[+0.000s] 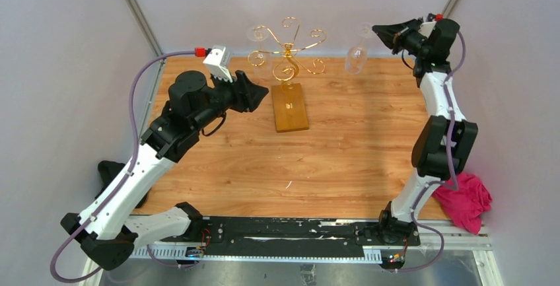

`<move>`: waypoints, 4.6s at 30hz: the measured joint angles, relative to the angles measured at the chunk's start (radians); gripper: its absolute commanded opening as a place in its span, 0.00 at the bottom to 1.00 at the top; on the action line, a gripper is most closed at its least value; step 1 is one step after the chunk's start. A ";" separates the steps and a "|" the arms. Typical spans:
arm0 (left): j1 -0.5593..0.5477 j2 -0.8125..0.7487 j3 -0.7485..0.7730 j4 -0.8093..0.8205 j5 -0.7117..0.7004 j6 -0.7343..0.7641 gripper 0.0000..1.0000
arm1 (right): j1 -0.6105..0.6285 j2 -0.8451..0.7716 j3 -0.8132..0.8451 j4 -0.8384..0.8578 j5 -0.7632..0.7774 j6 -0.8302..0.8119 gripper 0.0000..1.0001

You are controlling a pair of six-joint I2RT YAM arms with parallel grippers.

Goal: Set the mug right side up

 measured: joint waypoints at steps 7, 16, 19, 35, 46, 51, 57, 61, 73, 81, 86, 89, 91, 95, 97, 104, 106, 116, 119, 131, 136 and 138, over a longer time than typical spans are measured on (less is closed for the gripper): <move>0.000 0.084 0.003 0.041 0.044 -0.029 0.54 | -0.026 -0.351 -0.253 0.058 -0.046 -0.012 0.00; 0.000 0.186 0.093 0.043 0.071 -0.037 0.54 | -0.052 -0.750 -0.153 -0.214 -0.041 -0.257 0.00; 0.000 0.186 0.098 0.069 0.095 -0.048 0.54 | -0.052 -0.831 -0.127 -0.218 -0.051 -0.258 0.00; -0.001 0.181 -0.010 0.701 0.494 -0.281 0.84 | -0.002 -0.831 -0.202 0.338 -0.115 0.298 0.00; 0.104 0.307 -0.094 1.313 0.649 -0.616 0.81 | 0.248 -0.762 -0.201 0.590 -0.064 0.454 0.00; 0.161 0.405 -0.095 1.504 0.664 -0.790 0.81 | 0.295 -0.722 -0.201 0.615 -0.048 0.461 0.00; 0.181 0.478 -0.095 1.715 0.668 -0.969 0.80 | 0.338 -0.715 -0.201 0.622 -0.037 0.452 0.00; 0.181 0.490 -0.095 1.799 0.668 -1.042 0.79 | 0.377 -0.703 -0.201 0.633 -0.033 0.433 0.00; 0.174 0.420 -0.141 1.850 0.673 -1.096 0.60 | 0.472 -0.546 -0.228 0.870 0.039 0.461 0.00; 0.169 0.371 -0.171 1.875 0.670 -1.110 0.25 | 0.565 -0.478 -0.256 1.026 0.092 0.508 0.00; 0.164 0.307 -0.183 1.888 0.669 -1.120 0.07 | 0.566 -0.478 -0.306 1.048 0.146 0.513 0.00; 0.163 0.297 -0.197 1.887 0.663 -1.119 0.00 | 0.571 -0.479 -0.310 1.057 0.148 0.513 0.00; 0.161 0.294 -0.206 1.885 0.655 -1.118 0.00 | 0.571 -0.478 -0.311 1.054 0.148 0.513 0.11; 0.159 0.268 -0.242 1.873 0.640 -1.093 0.00 | 0.572 -0.477 -0.314 1.043 0.138 0.498 0.54; 0.156 0.253 -0.266 1.852 0.639 -1.075 0.00 | 0.582 -0.478 -0.324 1.040 0.116 0.473 0.68; 0.180 0.171 -0.306 1.737 0.612 -1.038 0.00 | 0.591 -0.496 -0.369 1.012 0.098 0.428 0.91; 0.192 0.113 -0.305 1.647 0.597 -1.000 0.00 | 0.590 -0.515 -0.395 0.995 0.097 0.414 0.92; 0.198 -0.056 0.299 0.357 0.189 -0.347 0.00 | 0.499 -0.655 -0.456 0.618 0.009 0.171 0.94; 0.198 -0.012 0.514 0.054 0.003 -0.214 0.00 | 0.494 -0.713 -0.349 0.250 -0.004 -0.088 0.96; 0.245 0.521 0.975 -0.671 -0.401 -0.029 0.00 | 0.489 -0.845 -0.035 -0.625 0.103 -0.768 0.96; 0.319 0.632 0.961 -0.766 -0.385 -0.030 0.00 | 0.485 -0.800 -0.063 -0.696 0.111 -0.813 0.96; 0.348 0.644 0.961 -0.779 -0.367 -0.030 0.00 | 0.479 -0.775 -0.085 -0.723 0.117 -0.822 0.96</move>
